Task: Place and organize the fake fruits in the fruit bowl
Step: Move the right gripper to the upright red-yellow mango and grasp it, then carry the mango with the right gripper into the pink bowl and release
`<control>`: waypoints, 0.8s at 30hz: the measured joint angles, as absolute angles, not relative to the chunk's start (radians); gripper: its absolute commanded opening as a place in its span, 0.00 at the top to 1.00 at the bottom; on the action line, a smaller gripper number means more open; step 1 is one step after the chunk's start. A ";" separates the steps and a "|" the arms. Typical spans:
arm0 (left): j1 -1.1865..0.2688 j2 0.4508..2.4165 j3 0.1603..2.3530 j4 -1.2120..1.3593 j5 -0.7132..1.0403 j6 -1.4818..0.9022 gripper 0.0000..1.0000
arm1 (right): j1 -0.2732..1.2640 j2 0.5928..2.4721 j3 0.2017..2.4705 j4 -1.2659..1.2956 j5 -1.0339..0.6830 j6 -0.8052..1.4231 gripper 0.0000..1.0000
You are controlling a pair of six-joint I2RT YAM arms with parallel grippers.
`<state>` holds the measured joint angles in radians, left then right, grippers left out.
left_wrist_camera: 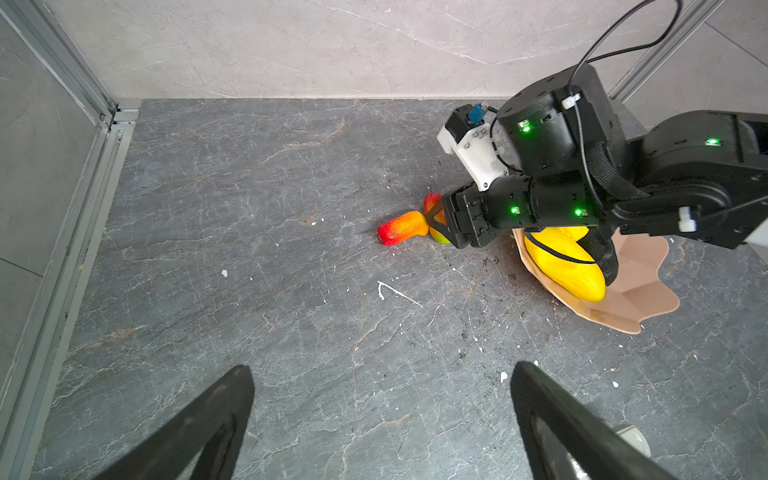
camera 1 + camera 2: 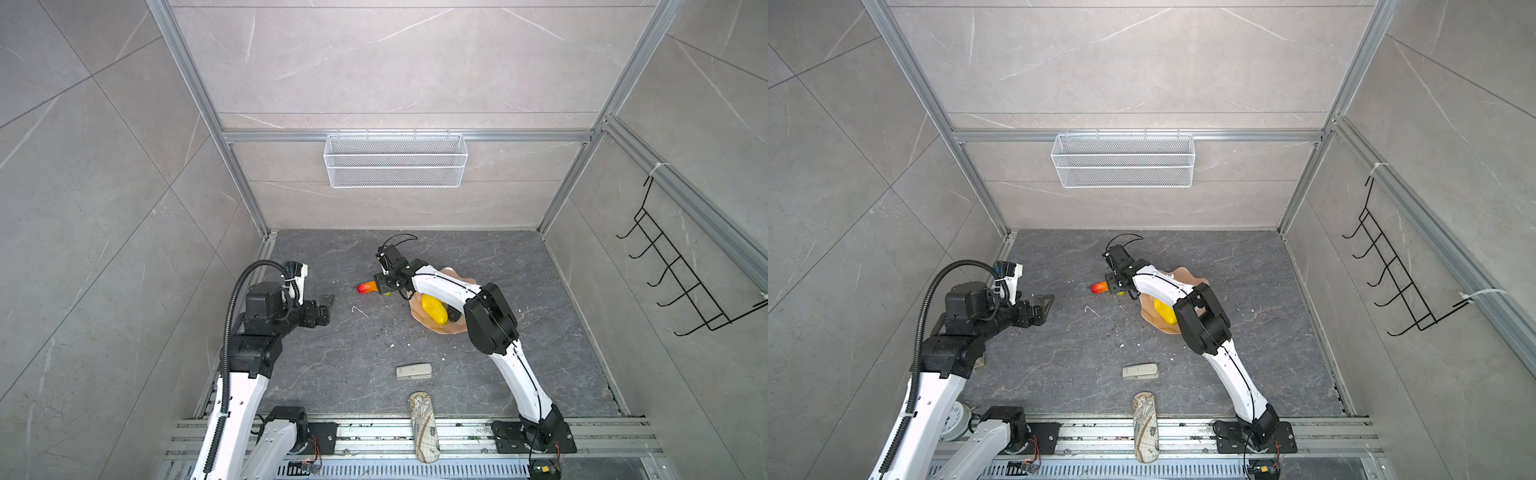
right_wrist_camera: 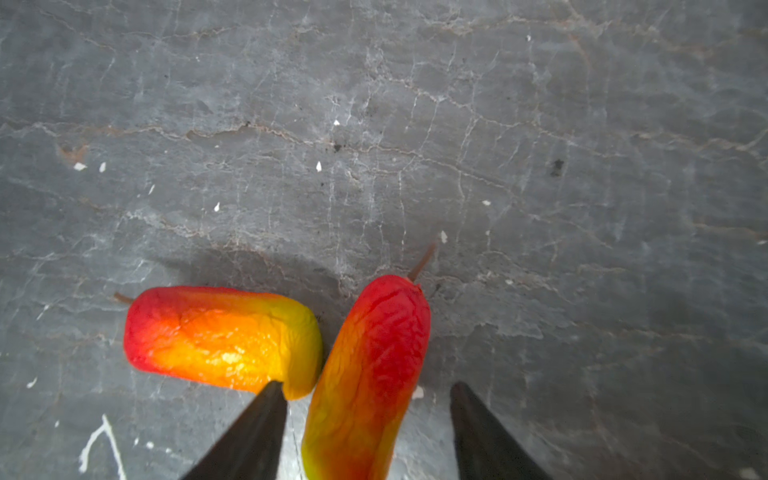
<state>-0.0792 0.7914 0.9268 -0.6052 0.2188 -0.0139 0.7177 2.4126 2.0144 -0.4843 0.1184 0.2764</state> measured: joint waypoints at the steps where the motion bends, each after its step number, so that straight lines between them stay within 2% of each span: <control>1: -0.079 0.791 0.927 -0.605 0.219 -0.014 0.00 | 0.718 2.420 2.018 -0.485 0.118 0.279 0.42; 3: -0.079 0.791 0.927 -0.605 0.219 -0.014 0.00 | 0.718 2.431 2.027 -0.493 0.117 0.281 0.44; 7: -0.079 0.791 0.927 -0.605 0.219 -0.014 0.00 | 0.718 2.450 2.037 -0.501 0.115 0.287 0.67; 12: -0.079 0.791 0.927 -0.605 0.219 -0.014 0.00 | 0.718 2.452 2.045 -0.506 0.114 0.292 0.79; 17: -0.079 0.792 0.927 -0.605 0.219 -0.014 0.00 | 0.719 2.395 1.974 -0.497 0.096 0.270 0.82; 24: -0.079 0.796 0.927 -0.605 0.218 -0.014 0.00 | 0.720 2.089 1.726 -0.424 0.056 0.238 0.86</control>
